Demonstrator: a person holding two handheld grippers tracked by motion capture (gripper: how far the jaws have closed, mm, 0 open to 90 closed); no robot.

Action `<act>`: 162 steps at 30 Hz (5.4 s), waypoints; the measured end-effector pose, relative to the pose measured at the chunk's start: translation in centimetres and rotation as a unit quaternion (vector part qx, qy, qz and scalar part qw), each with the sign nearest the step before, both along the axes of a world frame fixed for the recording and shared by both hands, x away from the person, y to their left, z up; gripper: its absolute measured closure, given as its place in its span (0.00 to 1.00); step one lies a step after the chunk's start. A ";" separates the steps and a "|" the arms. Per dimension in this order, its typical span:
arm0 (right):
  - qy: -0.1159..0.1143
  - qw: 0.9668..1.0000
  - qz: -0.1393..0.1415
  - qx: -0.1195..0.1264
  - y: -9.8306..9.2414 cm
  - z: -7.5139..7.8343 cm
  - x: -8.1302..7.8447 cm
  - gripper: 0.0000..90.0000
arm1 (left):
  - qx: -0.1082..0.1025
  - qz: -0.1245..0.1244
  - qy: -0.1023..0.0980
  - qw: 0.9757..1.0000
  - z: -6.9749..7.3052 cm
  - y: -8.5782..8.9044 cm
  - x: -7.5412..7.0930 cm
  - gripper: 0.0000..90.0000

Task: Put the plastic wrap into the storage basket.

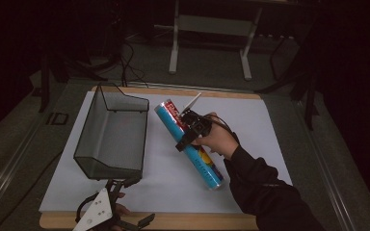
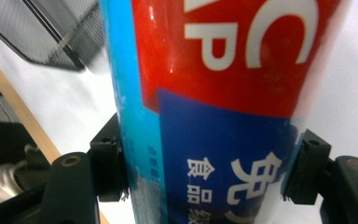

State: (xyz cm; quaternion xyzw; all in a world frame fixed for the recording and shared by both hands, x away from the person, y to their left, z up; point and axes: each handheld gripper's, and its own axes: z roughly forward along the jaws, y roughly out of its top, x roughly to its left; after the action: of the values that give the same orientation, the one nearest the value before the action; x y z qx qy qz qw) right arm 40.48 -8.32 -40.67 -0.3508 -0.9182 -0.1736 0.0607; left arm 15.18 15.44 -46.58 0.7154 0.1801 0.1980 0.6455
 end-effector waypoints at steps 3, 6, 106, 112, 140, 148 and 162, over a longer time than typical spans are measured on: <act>-0.013 1.000 -0.009 0.020 0.7 0.9 0.0 0.35 | -0.001 0.000 0.000 1.000 0.0 0.0 0.0 0.02; -0.025 0.999 -0.011 0.040 1.5 1.7 0.0 0.35 | 0.000 0.000 0.000 1.000 0.0 0.0 0.0 0.02; -0.077 0.959 -0.239 0.128 18.0 -4.3 4.5 0.34 | -0.002 0.014 -0.002 1.000 0.1 0.5 -0.4 0.02; -0.083 0.960 -0.243 0.110 18.2 -5.3 4.8 0.33 | -0.008 0.011 -0.001 1.000 0.1 0.6 -0.4 0.02; -0.117 0.968 -0.133 0.175 13.5 -1.7 2.3 0.18 | 0.000 0.012 0.005 1.000 0.0 0.2 -0.2 0.02; -0.130 0.968 -0.115 0.182 11.9 -1.0 1.4 0.18 | 0.005 0.012 0.007 1.000 -0.1 0.1 -0.1 0.02; -0.170 0.965 -0.081 0.183 7.5 -0.1 -1.3 0.18 | 0.011 0.011 0.010 1.000 -0.2 -0.1 0.1 0.02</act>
State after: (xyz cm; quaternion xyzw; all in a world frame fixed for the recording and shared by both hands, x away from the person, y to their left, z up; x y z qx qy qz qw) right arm 39.14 -0.78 -40.76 -0.3720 -0.8361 -0.4004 -0.0472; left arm 15.30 15.30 -46.79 0.7224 0.1922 0.1998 0.6334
